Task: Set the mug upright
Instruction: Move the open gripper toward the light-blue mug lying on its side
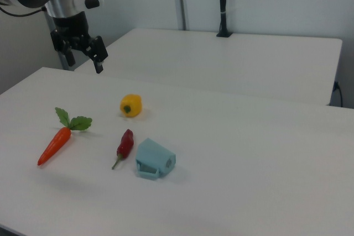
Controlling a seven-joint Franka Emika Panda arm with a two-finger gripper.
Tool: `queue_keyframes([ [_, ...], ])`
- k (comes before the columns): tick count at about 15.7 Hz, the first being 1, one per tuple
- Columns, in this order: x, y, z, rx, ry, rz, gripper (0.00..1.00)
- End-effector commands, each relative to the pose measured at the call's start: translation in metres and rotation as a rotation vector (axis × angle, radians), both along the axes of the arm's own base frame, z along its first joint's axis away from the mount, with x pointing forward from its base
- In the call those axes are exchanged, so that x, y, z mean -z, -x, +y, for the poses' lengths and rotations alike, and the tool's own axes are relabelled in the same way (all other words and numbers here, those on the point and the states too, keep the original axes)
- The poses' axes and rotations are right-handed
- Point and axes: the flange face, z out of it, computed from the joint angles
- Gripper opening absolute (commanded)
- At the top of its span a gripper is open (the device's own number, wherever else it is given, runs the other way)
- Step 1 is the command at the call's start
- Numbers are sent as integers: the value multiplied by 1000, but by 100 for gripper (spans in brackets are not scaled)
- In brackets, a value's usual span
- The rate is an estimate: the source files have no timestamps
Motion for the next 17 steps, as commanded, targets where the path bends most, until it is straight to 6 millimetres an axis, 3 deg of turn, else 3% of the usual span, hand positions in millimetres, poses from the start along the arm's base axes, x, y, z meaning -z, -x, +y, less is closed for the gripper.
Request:
queue_keyframes([
  [1,2,1,-2,-21,6,-15,100],
  [17,12,-4,-3,-36,58,0,100],
])
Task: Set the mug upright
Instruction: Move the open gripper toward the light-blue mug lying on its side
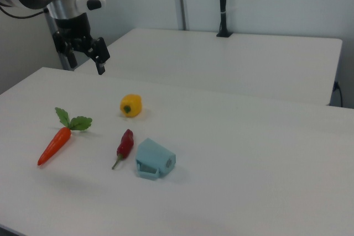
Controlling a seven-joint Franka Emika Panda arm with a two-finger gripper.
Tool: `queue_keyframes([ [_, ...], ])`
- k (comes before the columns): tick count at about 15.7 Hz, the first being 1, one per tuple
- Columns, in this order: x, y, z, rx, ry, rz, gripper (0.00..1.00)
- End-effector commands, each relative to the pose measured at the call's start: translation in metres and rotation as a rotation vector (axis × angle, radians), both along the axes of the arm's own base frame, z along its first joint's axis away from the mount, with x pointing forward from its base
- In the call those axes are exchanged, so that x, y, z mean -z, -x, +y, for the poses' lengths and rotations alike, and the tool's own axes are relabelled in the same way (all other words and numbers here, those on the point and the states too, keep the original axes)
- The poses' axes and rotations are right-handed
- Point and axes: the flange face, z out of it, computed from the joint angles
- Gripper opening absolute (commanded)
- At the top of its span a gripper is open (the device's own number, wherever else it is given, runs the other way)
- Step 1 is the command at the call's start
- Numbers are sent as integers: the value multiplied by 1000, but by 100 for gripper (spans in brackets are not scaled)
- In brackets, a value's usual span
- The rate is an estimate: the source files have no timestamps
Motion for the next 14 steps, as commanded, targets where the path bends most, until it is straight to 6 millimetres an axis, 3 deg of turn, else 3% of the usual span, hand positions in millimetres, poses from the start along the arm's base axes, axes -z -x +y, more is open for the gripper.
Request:
queue_keyframes([
  [1,11,-3,-1,-31,45,-1,100],
  [5,16,-5,4,-43,99,6,100],
  [9,45,-21,10,-76,200,42,100],
  [12,49,-32,7,-65,258,-14,100],
  [14,63,-43,5,-27,300,-24,100],
])
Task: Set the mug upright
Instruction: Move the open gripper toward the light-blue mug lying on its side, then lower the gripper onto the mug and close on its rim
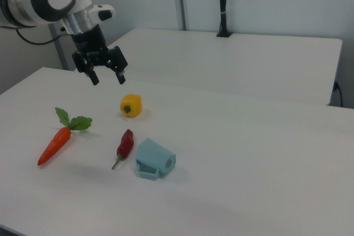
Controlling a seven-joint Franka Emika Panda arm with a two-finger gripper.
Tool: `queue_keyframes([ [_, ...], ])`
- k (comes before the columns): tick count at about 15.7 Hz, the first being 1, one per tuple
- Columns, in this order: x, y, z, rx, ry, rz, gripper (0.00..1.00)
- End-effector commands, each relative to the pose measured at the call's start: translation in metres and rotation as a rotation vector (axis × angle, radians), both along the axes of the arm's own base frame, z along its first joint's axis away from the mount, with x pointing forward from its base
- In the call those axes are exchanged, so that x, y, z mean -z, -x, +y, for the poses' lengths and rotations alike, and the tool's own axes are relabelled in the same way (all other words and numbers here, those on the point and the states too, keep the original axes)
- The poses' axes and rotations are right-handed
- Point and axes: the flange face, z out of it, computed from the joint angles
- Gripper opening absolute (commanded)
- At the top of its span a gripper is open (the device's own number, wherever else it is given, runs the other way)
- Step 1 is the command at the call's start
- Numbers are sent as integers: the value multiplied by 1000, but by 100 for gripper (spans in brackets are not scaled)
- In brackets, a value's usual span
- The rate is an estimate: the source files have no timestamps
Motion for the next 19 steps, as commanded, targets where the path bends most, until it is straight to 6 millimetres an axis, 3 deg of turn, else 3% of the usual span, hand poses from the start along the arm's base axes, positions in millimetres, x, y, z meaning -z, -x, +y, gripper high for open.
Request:
queue_keyframes([
  [1,21,-16,2,41,92,-50,100],
  [3,50,-29,17,66,150,-62,100],
  [7,103,-48,17,144,234,-77,100],
  [12,163,-38,28,124,331,-33,100],
  [16,203,-23,19,91,411,-12,100],
  [19,223,-20,13,79,436,18,100],
])
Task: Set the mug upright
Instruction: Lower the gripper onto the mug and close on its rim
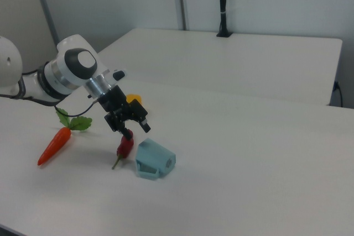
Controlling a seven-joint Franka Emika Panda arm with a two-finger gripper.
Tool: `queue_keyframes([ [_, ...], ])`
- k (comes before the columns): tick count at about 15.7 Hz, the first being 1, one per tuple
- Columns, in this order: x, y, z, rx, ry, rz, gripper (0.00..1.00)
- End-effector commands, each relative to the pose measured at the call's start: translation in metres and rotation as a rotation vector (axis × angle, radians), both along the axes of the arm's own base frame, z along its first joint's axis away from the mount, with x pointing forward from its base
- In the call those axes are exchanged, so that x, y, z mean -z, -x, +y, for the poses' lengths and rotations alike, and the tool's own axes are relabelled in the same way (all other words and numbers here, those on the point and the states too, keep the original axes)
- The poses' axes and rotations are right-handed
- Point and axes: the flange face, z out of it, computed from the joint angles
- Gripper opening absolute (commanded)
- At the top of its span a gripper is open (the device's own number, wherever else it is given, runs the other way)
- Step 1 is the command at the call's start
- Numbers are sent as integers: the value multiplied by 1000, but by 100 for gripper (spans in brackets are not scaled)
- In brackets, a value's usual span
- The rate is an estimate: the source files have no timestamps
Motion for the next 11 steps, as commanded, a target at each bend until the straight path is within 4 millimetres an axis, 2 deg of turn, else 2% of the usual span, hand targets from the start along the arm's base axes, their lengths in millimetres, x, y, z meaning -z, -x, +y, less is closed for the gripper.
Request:
queue_keyframes([
  [1,21,7,-11,3,21,7,100],
  [5,32,1,-32,21,37,-19,100],
  [7,45,-2,-38,21,48,-20,100],
  [11,59,2,-52,11,88,7,100],
])
